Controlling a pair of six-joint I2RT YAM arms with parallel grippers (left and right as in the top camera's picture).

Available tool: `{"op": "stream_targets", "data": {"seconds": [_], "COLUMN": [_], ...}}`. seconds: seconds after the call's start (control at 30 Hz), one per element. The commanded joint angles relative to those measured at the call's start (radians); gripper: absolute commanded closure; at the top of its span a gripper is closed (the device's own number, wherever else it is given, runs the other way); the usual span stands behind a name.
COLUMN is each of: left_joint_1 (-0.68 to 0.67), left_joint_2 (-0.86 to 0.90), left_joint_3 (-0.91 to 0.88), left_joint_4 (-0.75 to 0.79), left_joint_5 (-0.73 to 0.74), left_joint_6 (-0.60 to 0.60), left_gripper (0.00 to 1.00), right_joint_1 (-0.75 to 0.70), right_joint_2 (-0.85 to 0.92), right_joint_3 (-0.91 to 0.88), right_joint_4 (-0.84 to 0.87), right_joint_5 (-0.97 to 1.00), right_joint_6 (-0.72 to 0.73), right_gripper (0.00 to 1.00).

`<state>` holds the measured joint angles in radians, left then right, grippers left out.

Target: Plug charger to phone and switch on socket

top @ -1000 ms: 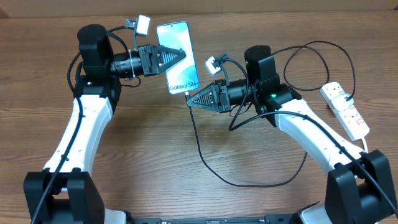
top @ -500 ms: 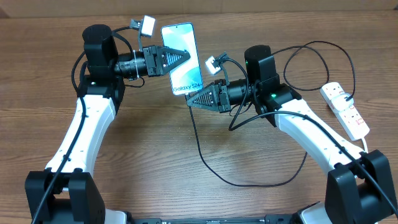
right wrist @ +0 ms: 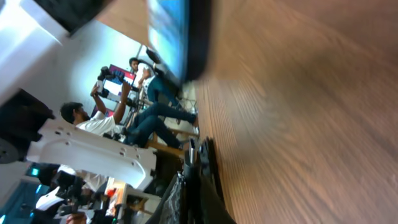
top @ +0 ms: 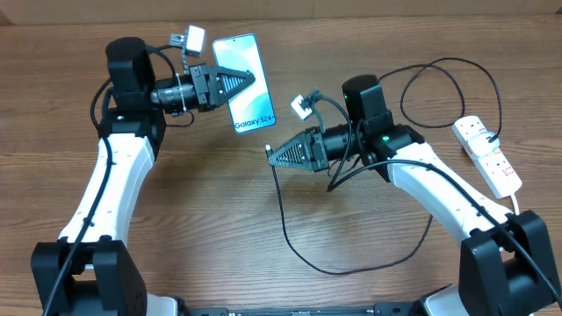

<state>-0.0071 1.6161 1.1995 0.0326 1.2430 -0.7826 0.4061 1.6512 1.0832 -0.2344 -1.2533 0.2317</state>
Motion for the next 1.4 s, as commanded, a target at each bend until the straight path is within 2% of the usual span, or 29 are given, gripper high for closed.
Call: {"op": "stream_targets", "data": {"seconds": [0.0,0.2,0.37,0.9,1.13,1.37], "left_joint_1": [-0.032,-0.060,-0.060,-0.060,-0.060,-0.060], "left_joint_2": [0.023,0.074,0.076,0.076,0.076,0.076], "left_joint_3": [0.020,0.020,0.020,0.020,0.020,0.020], "left_joint_4": [-0.001,0.034,0.108,0.138,0.192,0.208], "left_joint_5": [-0.016,-0.006,0.022,0.066,0.069,0.065], "left_joint_6": [0.019,-0.009,-0.039,-0.079,-0.109,-0.116], "left_gripper": [0.96,0.96,0.95,0.96,0.95,0.96], "right_joint_1": [-0.002,-0.009,-0.042,-0.065,-0.065,-0.065], "right_joint_2": [-0.003,-0.003,-0.003,0.007,0.061,0.068], "right_joint_3": [-0.027,-0.029,-0.029,-0.029,-0.029,-0.029], "right_joint_4": [-0.003,0.081,0.094,0.171,0.288,0.321], "right_joint_5": [-0.017,-0.096,-0.094,-0.064,-0.069,-0.091], "right_joint_6": [-0.074,-0.065,-0.042,-0.007,0.132,0.147], "right_gripper": [0.96,0.96,0.96,0.96,0.96,0.96]}}
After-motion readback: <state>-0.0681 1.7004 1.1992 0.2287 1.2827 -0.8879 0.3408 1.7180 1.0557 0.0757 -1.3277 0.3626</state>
